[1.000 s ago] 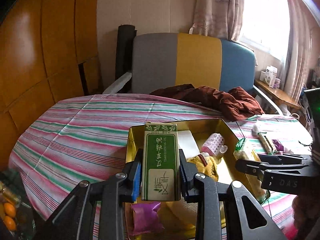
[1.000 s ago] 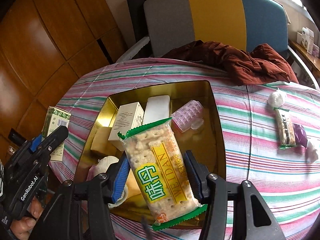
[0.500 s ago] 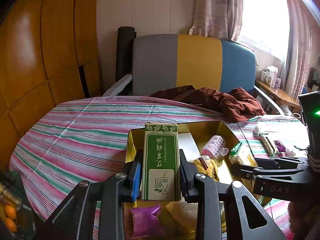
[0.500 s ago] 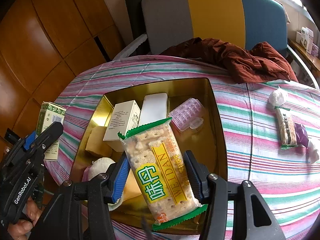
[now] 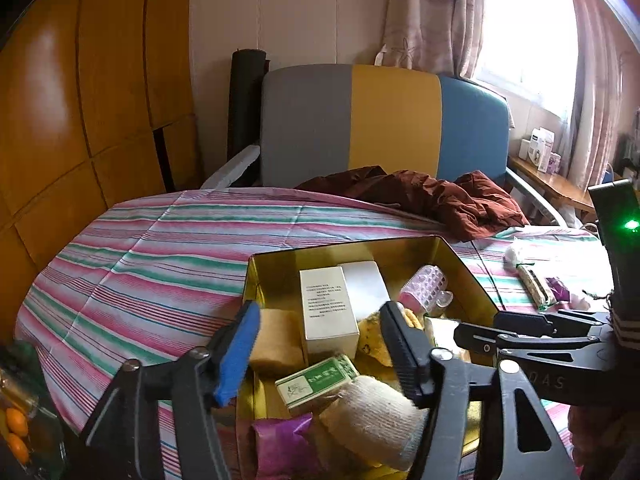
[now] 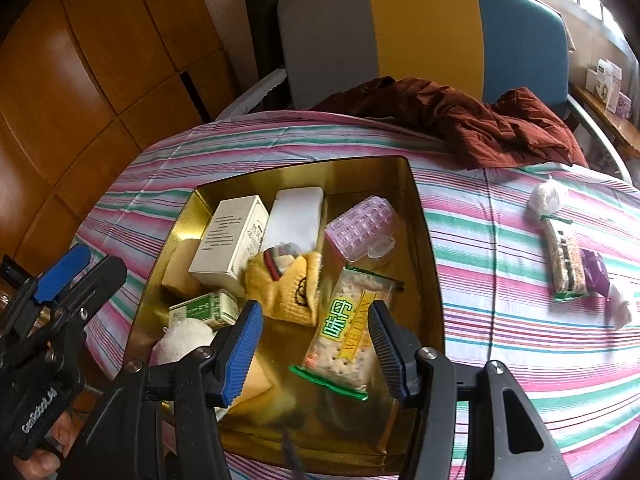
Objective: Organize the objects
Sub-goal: 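Open both tools and withdraw them from the tray toward the remaining items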
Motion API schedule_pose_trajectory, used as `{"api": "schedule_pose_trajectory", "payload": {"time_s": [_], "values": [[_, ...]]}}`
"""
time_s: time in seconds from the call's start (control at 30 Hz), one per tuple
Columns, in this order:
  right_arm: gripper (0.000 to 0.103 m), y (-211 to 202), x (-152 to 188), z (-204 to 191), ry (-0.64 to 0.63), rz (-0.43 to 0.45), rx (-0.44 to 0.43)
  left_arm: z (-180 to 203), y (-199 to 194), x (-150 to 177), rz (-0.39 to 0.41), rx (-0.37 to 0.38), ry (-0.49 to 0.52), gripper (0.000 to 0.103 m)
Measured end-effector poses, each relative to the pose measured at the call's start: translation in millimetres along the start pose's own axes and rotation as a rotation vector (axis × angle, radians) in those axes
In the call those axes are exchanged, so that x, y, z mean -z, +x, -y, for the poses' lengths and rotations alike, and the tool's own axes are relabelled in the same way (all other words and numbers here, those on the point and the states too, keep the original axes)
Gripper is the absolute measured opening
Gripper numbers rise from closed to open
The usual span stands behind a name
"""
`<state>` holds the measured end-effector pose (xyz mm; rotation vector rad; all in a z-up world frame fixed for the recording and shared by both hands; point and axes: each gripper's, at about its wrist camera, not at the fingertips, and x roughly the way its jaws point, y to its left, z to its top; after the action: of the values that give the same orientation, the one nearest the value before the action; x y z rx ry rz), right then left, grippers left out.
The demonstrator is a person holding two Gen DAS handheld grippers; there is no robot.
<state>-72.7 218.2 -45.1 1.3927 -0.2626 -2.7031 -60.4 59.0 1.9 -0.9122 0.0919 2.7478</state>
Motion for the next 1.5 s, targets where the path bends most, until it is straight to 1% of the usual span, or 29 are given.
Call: {"api": "schedule_pose_trajectory", "payload": {"time_s": [0.27, 0.6, 0.8, 0.9, 1.27, 1.5], "values": [[0.056, -15.3, 1.4, -10.3, -0.062, 0.053, 0.105, -6.4, -0.9, 4.1, -0.005, -0.001, -0.021, 0.069], [0.056, -37.7, 8.9, -22.4, -0.128, 0.127, 0.159, -14.1, -6.6, 8.1, -0.013, -0.028, -0.03, 0.069], [0.056, -52.7, 10.9, -21.4, -0.142, 0.175, 0.197, -8.3, -7.1, 8.1, -0.021, -0.031, -0.018, 0.069], [0.056, -58.7, 11.6, -19.4, -0.142, 0.189, 0.202, -2.5, -7.1, 7.1, -0.024, -0.025, -0.006, 0.069], [0.056, -65.3, 13.2, -2.7, -0.117, 0.207, 0.222, 19.7, -5.8, 0.9, -0.026, -0.014, 0.043, 0.07], [0.056, -60.4, 13.3, 18.9, -0.091, 0.185, 0.241, 35.5, -1.9, -3.2, -0.03, 0.001, 0.08, 0.07]]}}
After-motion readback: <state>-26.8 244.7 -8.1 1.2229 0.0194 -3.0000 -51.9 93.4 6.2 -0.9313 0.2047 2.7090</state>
